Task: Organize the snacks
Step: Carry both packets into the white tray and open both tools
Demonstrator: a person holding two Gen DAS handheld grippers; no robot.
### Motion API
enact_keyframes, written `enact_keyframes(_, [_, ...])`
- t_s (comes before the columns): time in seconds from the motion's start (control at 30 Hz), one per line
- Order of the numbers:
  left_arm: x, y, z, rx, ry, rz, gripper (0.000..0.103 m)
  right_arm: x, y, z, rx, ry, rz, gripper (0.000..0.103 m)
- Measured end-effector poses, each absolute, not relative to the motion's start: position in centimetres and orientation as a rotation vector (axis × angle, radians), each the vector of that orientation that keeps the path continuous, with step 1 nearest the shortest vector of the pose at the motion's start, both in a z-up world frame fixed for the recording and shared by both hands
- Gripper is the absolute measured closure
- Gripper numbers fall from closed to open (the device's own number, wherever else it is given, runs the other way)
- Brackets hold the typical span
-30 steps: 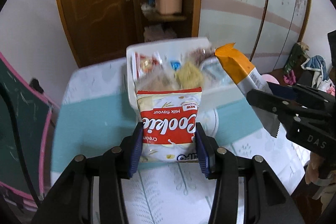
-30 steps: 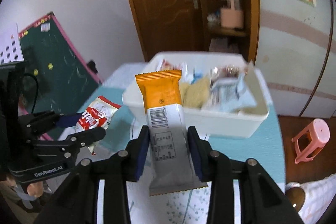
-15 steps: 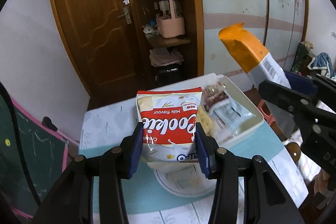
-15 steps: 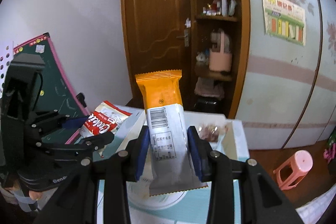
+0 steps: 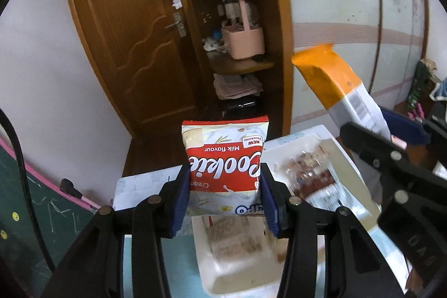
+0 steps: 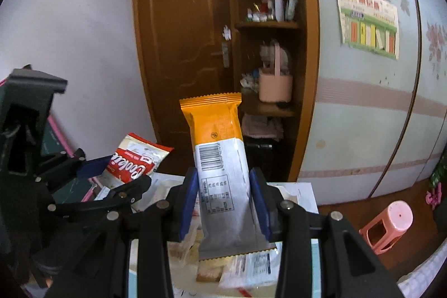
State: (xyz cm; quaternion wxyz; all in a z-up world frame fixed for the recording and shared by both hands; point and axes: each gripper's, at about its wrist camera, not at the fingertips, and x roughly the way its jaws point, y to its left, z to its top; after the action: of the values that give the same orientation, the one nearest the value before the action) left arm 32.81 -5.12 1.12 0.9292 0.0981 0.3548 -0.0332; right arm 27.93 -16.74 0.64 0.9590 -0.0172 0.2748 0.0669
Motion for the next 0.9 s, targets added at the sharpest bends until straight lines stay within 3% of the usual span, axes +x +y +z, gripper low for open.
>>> enact_keyframes(0.03, [33.7,-5.1,0.4,0.193,0.741,-0.069,0.048,28.8,-16.8,0.1,-0.034,0.584,0.126,0.061])
enact_keyframes(0.07, [34.4,-5.1,-0.4,0.191,0.766,-0.071,0.027,29.7,-16.9,-0.6,-0.03,0.614,0.109,0.058])
enact_keyframes(0.1, [35.0,-5.2,-1.3,0.182,0.797,-0.074,0.014,30.6,-17.2,-1.4,-0.018,0.649,0.09,0.053])
enact_keyframes(0.13, [35.6,-5.0,-2.2,0.168,0.83,-0.077,0.003,31.1,-17.4,-2.0,-0.008,0.673,0.086,0.041])
enact_keyframes(0.17, [35.8,-4.8,-2.9,0.153,0.847,-0.08,0.003,31.4,-17.6,-2.5,0.002,0.687,0.084,0.033])
enact_keyframes(0.2, [36.0,-4.6,-3.5,0.14,0.864,-0.08,0.003,31.5,-17.8,-3.2,0.007,0.698,0.081,0.033])
enact_keyframes(0.43, [35.5,-4.2,-5.5,0.142,0.902,-0.078,0.003,30.8,-17.8,-4.9,-0.004,0.73,0.062,0.033])
enact_keyframes(0.9, [31.6,-3.9,-2.2,0.135,0.861,-0.093,0.003,27.8,-17.3,-2.5,0.004,0.715,0.053,0.033])
